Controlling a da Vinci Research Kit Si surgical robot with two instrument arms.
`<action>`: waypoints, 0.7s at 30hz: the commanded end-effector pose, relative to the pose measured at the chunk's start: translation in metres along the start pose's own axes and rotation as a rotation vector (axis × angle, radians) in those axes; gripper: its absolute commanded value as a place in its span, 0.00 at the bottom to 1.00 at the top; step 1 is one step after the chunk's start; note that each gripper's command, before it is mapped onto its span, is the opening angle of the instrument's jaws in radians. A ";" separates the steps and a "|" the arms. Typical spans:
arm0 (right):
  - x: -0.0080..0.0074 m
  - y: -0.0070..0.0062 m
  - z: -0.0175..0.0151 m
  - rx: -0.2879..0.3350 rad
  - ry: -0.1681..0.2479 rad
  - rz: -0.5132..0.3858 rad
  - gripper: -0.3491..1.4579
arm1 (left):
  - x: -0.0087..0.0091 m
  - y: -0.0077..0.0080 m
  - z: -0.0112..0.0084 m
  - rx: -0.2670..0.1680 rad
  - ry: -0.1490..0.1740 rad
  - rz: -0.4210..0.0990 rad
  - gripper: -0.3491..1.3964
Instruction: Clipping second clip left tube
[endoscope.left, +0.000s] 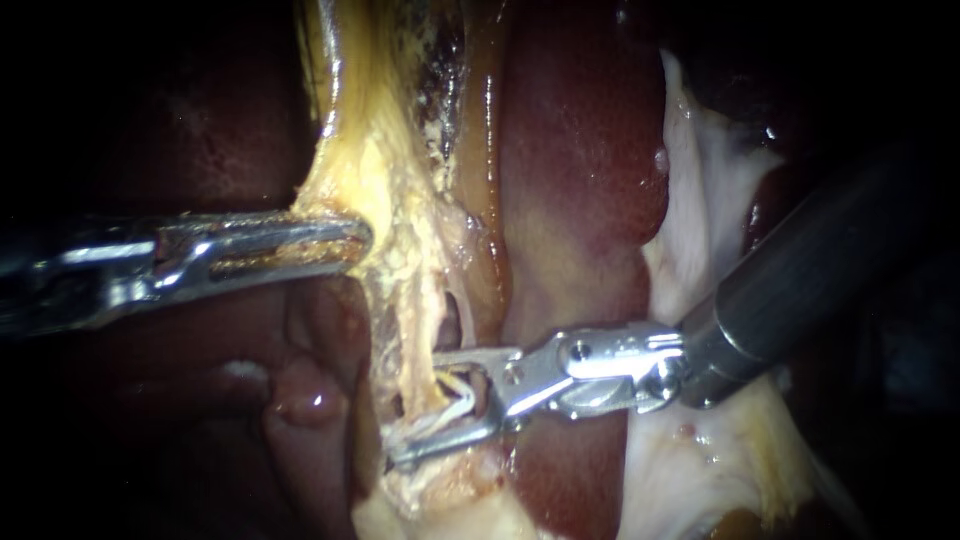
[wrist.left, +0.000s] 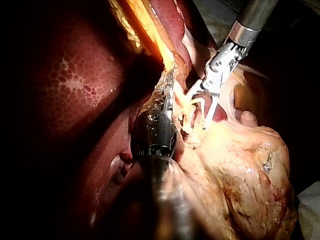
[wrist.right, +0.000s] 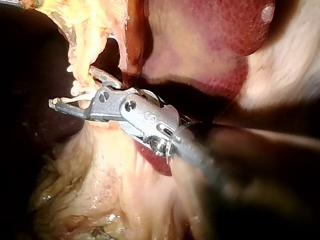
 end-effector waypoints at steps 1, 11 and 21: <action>0.0001 -0.0001 0.0002 0.013 -0.002 0.002 0.44 | 0.0000 0.0000 0.0001 -0.001 0.000 -0.001 0.00; -0.0006 0.0004 0.0000 -0.016 -0.016 0.098 0.00 | 0.0000 0.0001 0.0003 -0.001 0.000 0.000 0.00; -0.0012 0.0011 -0.0004 -0.050 -0.040 0.135 0.00 | 0.0001 0.0002 0.0004 -0.001 0.000 0.000 0.00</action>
